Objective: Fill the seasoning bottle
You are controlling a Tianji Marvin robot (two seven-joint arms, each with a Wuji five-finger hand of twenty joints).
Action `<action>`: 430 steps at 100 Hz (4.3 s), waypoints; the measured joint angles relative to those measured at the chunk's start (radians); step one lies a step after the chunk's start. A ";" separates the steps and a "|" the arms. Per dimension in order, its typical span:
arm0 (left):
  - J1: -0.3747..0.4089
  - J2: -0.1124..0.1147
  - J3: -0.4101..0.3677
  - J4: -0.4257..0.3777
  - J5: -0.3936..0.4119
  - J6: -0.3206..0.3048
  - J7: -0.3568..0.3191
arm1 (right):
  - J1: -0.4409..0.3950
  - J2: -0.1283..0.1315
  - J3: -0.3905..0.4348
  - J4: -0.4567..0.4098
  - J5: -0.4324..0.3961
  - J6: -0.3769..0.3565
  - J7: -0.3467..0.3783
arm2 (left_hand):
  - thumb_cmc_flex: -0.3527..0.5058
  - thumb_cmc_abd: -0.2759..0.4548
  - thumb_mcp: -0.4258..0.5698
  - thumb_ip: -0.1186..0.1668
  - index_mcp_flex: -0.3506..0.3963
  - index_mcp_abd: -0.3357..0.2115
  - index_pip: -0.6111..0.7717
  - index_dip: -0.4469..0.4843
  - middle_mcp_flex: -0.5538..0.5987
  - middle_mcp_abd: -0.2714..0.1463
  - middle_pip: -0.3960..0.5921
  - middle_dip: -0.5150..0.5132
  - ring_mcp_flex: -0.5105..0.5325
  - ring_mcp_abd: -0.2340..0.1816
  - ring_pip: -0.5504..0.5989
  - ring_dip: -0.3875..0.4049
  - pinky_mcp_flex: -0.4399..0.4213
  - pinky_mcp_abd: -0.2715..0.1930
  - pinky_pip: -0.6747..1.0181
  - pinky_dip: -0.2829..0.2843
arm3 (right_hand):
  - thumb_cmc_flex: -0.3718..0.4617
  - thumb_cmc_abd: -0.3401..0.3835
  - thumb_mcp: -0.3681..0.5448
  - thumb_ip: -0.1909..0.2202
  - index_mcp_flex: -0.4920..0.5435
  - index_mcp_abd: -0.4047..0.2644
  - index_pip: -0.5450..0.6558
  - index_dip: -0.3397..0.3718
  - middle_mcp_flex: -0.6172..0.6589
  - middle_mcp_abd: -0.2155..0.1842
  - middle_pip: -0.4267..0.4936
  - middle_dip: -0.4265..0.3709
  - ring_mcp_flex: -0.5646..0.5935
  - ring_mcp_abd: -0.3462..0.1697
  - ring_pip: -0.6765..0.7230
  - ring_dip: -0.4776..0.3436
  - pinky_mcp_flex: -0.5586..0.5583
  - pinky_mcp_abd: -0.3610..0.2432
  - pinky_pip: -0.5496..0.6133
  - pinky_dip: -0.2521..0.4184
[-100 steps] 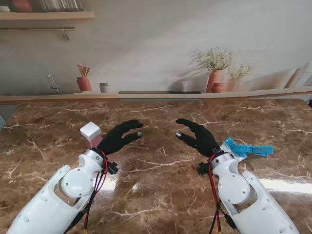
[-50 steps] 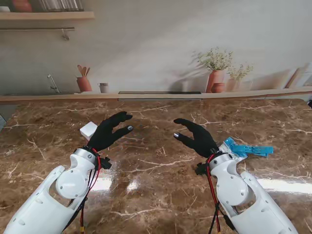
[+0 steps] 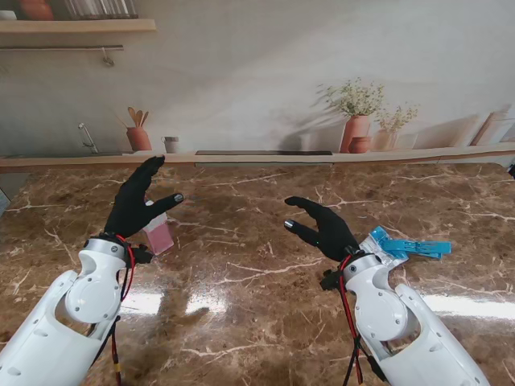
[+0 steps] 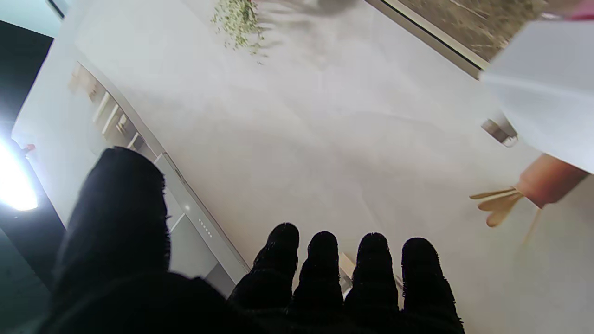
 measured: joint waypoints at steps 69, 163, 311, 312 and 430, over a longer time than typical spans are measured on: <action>0.114 0.002 -0.113 0.033 -0.023 0.064 0.008 | 0.018 -0.001 -0.024 0.023 0.016 0.002 -0.002 | 0.022 -0.180 0.001 0.000 -0.061 -0.062 -0.079 0.050 -0.063 -0.020 -0.113 0.064 -0.046 0.042 -0.015 -0.001 -0.048 0.248 -0.059 0.136 | 0.001 -0.016 0.000 0.000 0.000 0.000 0.000 0.004 0.000 0.000 0.000 0.001 0.000 0.010 0.000 0.000 0.000 0.000 0.000 0.000; 0.038 0.011 -0.083 0.302 -0.158 0.034 -0.065 | 0.000 0.001 -0.007 0.014 -0.024 0.045 -0.007 | 0.068 -0.248 0.001 0.000 -0.061 -0.025 -0.103 -0.177 -0.073 -0.028 -0.128 -0.034 -0.064 -0.038 -0.050 -0.139 -0.010 -0.068 -0.269 0.085 | 0.029 -0.038 0.000 0.000 -0.001 0.000 0.000 0.015 0.010 0.000 0.012 0.014 0.021 0.020 0.022 0.024 0.000 0.013 0.001 0.013; -0.269 -0.117 0.153 0.711 -0.438 -0.097 0.126 | 0.026 0.006 -0.029 0.024 -0.012 0.101 0.042 | 0.224 -0.467 0.378 -0.144 0.195 -0.233 0.559 0.590 0.272 -0.084 0.106 0.068 0.157 -0.051 0.031 0.029 -0.072 -0.091 -0.296 0.255 | 0.041 -0.040 0.034 0.002 -0.001 0.000 0.000 0.016 0.024 -0.001 0.015 0.027 0.021 0.020 0.022 0.024 0.000 0.013 0.001 0.014; -0.267 -0.117 0.152 0.707 -0.438 -0.097 0.126 | 0.026 0.006 -0.029 0.024 -0.012 0.101 0.042 | 0.224 -0.467 0.378 -0.144 0.195 -0.228 0.559 0.596 0.291 -0.084 0.108 0.068 0.178 -0.050 0.033 0.032 -0.072 -0.085 -0.283 0.260 | 0.041 -0.040 0.034 0.002 -0.001 0.000 0.000 0.016 0.024 -0.001 0.015 0.027 0.021 0.020 0.022 0.024 0.000 0.013 0.001 0.014; -0.200 -0.023 0.412 0.244 -0.292 -0.100 -0.104 | -0.092 0.063 0.078 -0.284 -0.256 0.170 0.253 | 0.131 -0.572 0.408 -0.168 0.393 -0.129 0.695 0.190 0.853 0.059 0.103 0.645 0.736 0.178 0.467 0.418 0.089 0.128 0.539 0.486 | 0.251 -0.364 0.018 0.005 -0.259 0.076 -0.172 -0.103 -0.151 -0.003 0.085 0.181 0.098 0.042 0.117 0.205 0.050 0.075 0.133 0.266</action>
